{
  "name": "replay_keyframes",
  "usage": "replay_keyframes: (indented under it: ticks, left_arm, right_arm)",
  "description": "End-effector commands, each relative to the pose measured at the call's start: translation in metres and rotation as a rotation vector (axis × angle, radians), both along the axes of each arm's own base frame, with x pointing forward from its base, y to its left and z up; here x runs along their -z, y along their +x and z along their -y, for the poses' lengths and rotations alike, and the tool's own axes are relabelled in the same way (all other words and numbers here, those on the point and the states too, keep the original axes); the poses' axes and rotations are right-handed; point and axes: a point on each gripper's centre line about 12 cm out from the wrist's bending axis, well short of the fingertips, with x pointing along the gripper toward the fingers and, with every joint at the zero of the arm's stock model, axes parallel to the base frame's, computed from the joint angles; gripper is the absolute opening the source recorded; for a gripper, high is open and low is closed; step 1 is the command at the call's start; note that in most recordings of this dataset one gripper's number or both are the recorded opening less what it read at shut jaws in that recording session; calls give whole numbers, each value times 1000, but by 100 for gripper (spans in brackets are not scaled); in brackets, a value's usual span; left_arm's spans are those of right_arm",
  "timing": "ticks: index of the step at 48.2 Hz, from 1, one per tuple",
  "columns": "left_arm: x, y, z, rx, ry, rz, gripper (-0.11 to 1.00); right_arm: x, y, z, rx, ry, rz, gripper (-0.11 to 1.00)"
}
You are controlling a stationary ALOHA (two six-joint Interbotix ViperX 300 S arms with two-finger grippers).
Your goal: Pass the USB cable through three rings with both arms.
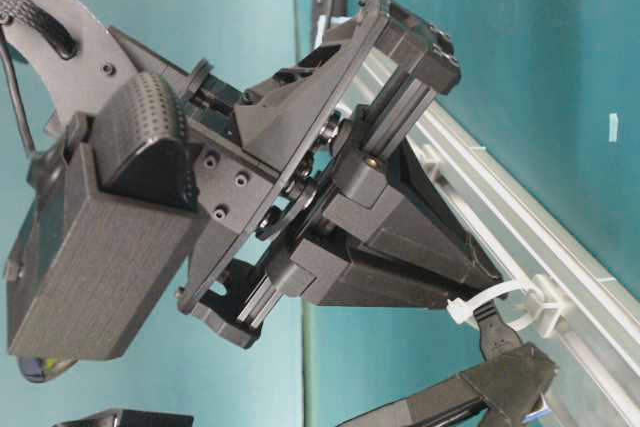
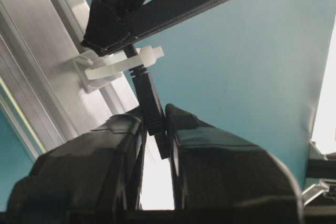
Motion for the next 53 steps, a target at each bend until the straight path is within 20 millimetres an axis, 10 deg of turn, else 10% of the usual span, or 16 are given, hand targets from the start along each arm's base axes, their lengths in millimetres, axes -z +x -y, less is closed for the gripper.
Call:
replay_keyframes:
  ticks: [1, 14, 28, 53]
  left_arm:
    - [-12, 7, 1, 4, -5, 49, 12]
    - [-12, 5, 1, 3, -5, 44, 12]
    - [-7, -2, 0, 1, -8, 25, 12]
    - [-9, -19, 8, 4, -60, 15, 11]
  right_arm:
    - [-1, 2, 3, 14, 6, 8, 8]
    - [0, 1, 7, 27, 10, -1, 14]
    - [-1, -4, 10, 50, 28, -39, 81]
    - [-25, -30, 28, 261, 145, 0, 79]
